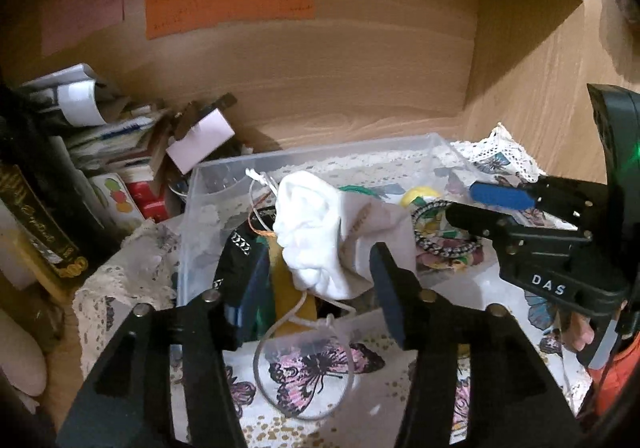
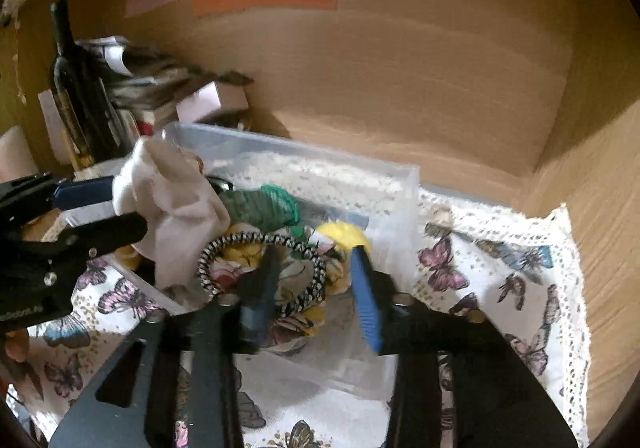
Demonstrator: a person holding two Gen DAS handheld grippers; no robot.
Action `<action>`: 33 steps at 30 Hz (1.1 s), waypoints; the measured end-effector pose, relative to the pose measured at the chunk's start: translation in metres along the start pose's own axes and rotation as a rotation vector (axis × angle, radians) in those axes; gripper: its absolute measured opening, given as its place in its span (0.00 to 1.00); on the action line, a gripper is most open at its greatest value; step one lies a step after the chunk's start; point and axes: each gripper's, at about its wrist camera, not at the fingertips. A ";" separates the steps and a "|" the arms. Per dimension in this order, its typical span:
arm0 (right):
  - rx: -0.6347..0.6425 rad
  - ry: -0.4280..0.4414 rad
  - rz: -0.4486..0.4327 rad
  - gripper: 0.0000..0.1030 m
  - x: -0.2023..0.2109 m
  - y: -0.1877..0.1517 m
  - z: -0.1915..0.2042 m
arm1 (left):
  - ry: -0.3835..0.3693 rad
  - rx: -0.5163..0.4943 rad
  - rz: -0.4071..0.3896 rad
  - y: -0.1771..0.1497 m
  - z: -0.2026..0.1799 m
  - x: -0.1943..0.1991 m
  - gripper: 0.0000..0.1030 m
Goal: Organize soft objects
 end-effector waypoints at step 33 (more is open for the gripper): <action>-0.084 0.079 -0.416 0.97 0.169 -0.032 0.014 | 0.006 0.001 -0.393 -0.036 -0.041 0.166 0.98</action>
Point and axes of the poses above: each gripper's, at about its wrist camera, not at the fingertips, and x roughly against the way its jaws point, z to its left, y to its top, and after that the axes turned 9 degrees about -y, right-handed
